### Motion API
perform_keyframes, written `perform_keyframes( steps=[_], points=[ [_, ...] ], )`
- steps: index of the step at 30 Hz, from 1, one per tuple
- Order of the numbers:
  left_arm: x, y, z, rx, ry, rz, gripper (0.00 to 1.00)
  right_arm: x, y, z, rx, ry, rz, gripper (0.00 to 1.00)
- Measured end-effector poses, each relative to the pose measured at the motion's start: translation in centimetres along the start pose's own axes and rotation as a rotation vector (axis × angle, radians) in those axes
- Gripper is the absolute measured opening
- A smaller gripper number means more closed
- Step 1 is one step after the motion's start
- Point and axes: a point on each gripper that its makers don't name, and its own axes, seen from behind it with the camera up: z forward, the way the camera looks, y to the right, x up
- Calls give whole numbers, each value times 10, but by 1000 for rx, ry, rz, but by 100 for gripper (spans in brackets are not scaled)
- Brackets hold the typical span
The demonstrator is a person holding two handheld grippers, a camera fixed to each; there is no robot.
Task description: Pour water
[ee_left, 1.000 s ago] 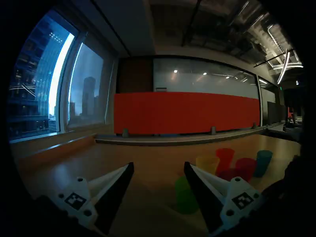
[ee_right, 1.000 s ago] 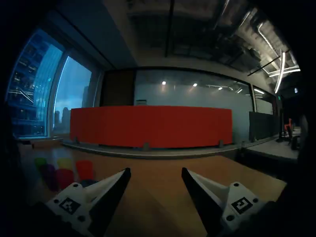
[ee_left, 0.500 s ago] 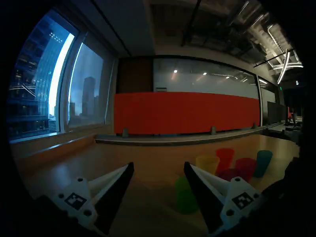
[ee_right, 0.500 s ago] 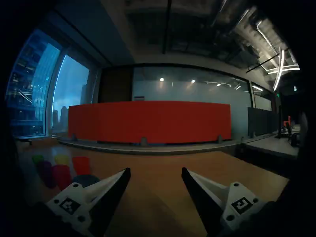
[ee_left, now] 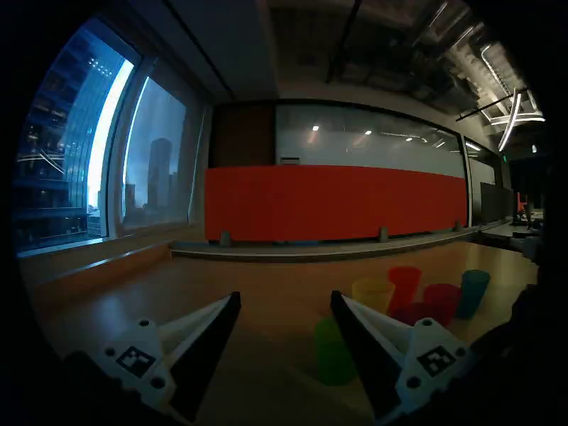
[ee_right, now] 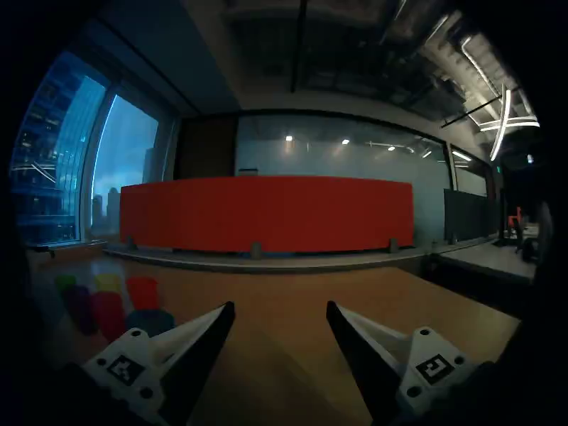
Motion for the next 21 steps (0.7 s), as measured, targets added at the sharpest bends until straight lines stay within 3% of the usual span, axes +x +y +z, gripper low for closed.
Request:
perform_keyframes(
  steps=[21],
  points=[
    [0,1,0,0,0,0,94,-3,-1,1,3,-3,2,100]
  ],
)
